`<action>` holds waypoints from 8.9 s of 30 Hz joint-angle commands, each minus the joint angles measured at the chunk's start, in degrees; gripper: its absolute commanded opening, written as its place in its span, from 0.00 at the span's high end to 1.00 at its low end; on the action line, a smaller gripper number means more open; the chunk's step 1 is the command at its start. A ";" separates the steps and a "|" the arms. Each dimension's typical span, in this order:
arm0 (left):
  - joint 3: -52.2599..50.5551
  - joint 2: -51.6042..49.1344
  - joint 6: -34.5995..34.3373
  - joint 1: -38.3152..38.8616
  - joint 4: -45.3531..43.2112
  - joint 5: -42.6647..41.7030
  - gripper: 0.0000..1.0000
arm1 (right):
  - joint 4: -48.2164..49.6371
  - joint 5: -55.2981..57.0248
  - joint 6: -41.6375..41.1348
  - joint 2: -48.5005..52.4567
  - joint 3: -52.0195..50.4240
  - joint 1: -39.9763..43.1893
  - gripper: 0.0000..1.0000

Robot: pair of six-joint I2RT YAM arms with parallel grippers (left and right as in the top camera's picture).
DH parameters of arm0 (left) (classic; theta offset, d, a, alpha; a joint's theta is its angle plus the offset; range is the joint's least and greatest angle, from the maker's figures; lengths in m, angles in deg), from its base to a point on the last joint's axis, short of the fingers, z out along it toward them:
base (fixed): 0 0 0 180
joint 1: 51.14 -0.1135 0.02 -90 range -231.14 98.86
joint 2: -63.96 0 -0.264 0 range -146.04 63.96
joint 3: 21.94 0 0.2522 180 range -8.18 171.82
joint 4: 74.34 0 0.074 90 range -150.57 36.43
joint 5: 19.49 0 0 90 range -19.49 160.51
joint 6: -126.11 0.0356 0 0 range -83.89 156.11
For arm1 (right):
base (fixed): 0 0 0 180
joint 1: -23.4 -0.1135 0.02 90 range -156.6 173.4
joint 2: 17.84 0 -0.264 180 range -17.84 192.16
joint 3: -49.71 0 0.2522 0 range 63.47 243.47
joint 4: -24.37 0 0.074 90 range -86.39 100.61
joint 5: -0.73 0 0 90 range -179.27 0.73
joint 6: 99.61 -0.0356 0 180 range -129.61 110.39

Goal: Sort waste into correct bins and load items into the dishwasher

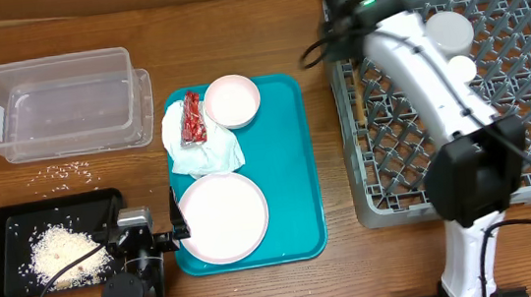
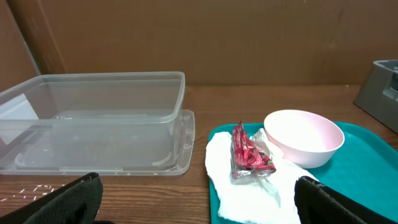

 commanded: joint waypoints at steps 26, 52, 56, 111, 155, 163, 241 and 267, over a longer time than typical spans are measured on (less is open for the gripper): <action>-0.24 0.44 1.09 0.46 0.11 0.13 0.00 | 2.95 -26.38 8.46 -1.03 -3.34 9.94 0.56; -0.24 0.44 1.09 0.46 0.11 0.13 0.00 | -2.82 -24.94 -12.26 -16.44 2.25 33.40 0.00; -0.24 0.44 1.07 0.46 0.09 0.13 0.00 | -6.21 -25.92 -14.47 -16.35 2.14 37.29 0.00; -0.24 0.46 1.09 0.46 0.09 0.13 0.00 | -8.66 -27.19 -14.45 -16.33 2.14 37.73 0.00; -0.24 0.44 1.09 0.46 0.09 0.13 0.00 | -8.66 -27.19 -14.45 -16.33 2.14 37.73 0.00; -0.24 0.44 1.09 0.46 0.11 0.13 0.00 | -8.66 -27.19 -14.45 -16.35 2.14 37.73 0.00; 104.02 -95.91 1.88 3.37 69.00 -0.72 0.00 | -8.66 -27.19 -14.45 -16.35 2.14 37.73 0.00; 104.00 -112.04 -0.96 8.85 59.34 1.14 0.00 | -8.66 -27.19 -14.45 -16.35 2.14 37.73 0.00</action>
